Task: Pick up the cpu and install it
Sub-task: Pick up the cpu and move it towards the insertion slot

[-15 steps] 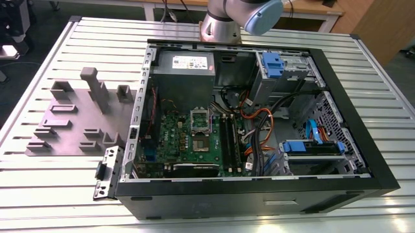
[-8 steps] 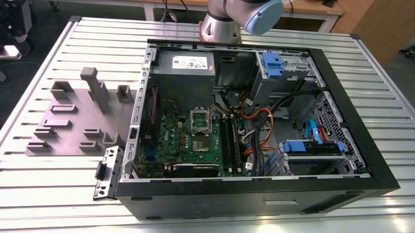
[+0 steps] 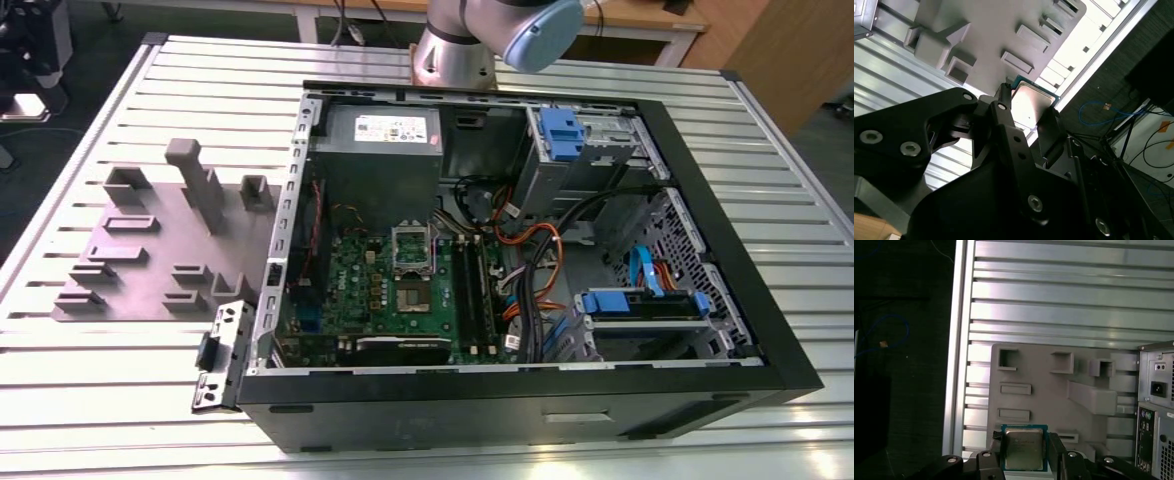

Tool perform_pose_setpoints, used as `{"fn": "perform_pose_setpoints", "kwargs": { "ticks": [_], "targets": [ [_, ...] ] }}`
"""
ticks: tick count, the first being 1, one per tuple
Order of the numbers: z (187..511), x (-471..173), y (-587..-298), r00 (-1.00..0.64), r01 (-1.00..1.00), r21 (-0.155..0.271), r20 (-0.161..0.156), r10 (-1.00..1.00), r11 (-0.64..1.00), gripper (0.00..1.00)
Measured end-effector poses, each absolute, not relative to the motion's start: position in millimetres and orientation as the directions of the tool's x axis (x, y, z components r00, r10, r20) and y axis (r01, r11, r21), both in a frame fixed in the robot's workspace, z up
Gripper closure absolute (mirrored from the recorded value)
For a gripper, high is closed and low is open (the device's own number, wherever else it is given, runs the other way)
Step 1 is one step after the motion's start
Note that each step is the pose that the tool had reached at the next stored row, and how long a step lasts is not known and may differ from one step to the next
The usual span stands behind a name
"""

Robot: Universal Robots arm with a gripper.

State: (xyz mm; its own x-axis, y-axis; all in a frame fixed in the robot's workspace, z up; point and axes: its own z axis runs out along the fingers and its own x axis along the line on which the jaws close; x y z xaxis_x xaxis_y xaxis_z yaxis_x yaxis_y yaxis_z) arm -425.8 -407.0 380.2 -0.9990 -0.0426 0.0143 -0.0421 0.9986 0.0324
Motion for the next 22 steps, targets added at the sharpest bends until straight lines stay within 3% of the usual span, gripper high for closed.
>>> {"fn": "perform_pose_setpoints", "kwargs": {
  "ticks": [22],
  "targets": [
    [380, -408, -407, -0.999, -0.042, 0.032, 0.014, -0.042, 0.999, 0.55]
  ]
}}
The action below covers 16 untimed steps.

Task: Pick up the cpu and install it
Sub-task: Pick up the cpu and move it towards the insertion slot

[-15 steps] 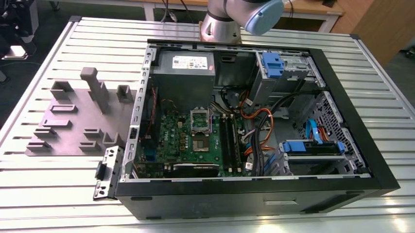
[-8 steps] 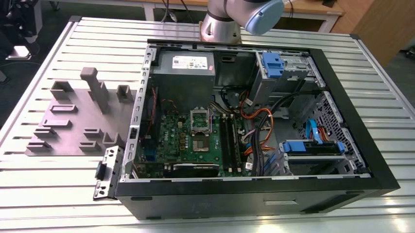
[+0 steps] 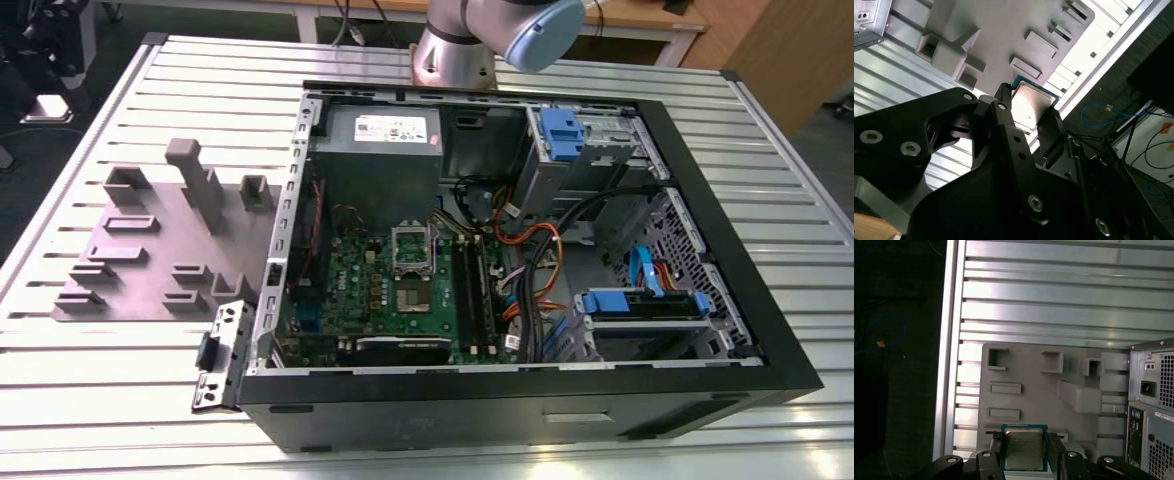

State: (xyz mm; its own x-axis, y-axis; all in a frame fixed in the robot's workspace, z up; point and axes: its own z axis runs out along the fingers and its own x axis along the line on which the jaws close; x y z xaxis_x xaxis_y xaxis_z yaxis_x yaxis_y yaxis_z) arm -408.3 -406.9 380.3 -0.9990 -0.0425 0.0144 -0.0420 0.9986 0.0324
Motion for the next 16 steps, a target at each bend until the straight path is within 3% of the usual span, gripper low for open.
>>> {"fn": "perform_pose_setpoints", "kwargs": {
  "ticks": [16],
  "targets": [
    [380.3, -399.0, -407.0, -0.999, -0.042, 0.032, 0.014, -0.042, 0.999, 0.55]
  ]
}}
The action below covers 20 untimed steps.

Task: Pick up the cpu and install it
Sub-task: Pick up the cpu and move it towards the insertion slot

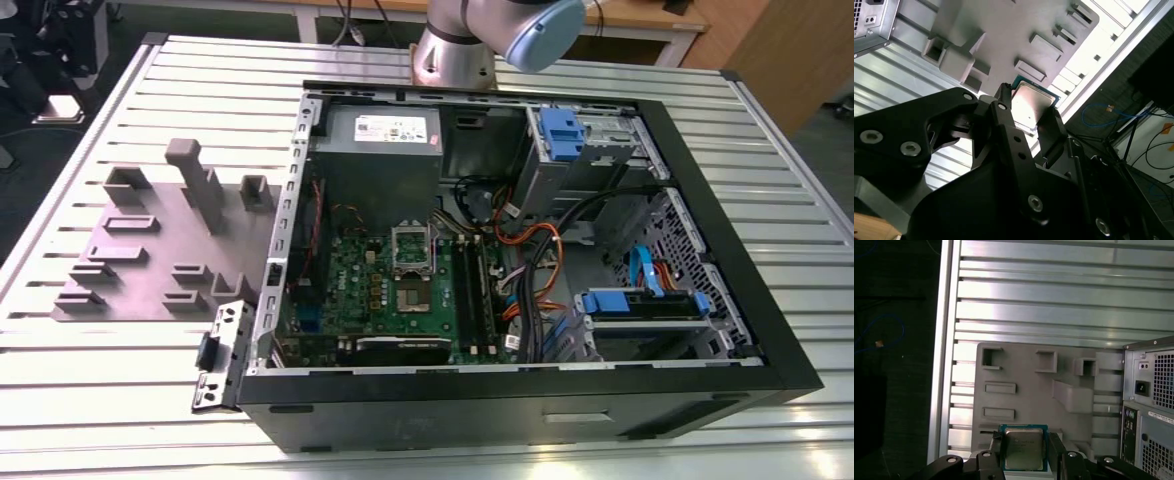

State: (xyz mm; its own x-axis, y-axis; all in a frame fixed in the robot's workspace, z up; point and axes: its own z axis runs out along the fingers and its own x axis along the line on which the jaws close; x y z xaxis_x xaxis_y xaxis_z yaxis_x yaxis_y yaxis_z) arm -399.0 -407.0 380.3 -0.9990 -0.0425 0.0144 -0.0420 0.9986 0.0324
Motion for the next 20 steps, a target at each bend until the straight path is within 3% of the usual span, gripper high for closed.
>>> {"fn": "perform_pose_setpoints", "kwargs": {
  "ticks": [20],
  "targets": [
    [380.3, -394.1, -407.0, -0.999, -0.042, 0.032, 0.014, -0.043, 0.999, 0.55]
  ]
}}
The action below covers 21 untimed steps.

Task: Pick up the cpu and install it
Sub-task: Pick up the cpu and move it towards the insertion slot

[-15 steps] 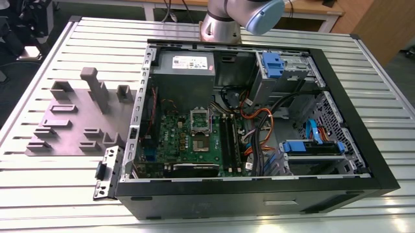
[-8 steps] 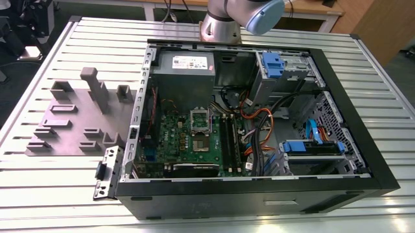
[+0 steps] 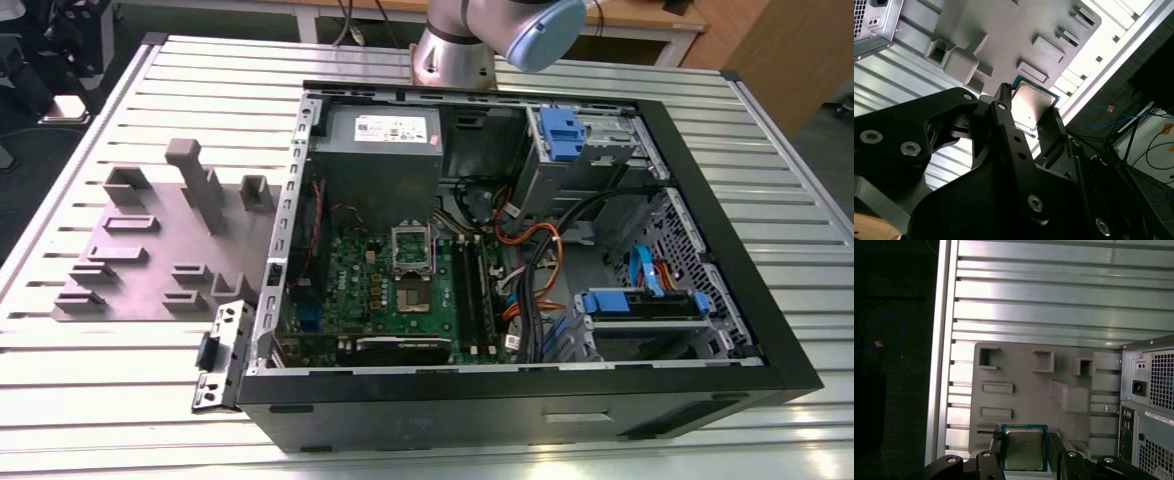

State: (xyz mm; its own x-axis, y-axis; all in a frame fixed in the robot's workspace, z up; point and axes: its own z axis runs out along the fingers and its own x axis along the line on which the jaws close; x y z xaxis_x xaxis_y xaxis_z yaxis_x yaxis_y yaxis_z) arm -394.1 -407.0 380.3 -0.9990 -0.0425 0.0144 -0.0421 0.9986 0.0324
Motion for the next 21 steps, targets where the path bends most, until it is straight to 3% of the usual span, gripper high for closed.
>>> {"fn": "perform_pose_setpoints", "kwargs": {
  "ticks": [21],
  "targets": [
    [380.3, -384.4, -407.0, -0.999, -0.042, 0.032, 0.014, -0.043, 0.999, 0.55]
  ]
}}
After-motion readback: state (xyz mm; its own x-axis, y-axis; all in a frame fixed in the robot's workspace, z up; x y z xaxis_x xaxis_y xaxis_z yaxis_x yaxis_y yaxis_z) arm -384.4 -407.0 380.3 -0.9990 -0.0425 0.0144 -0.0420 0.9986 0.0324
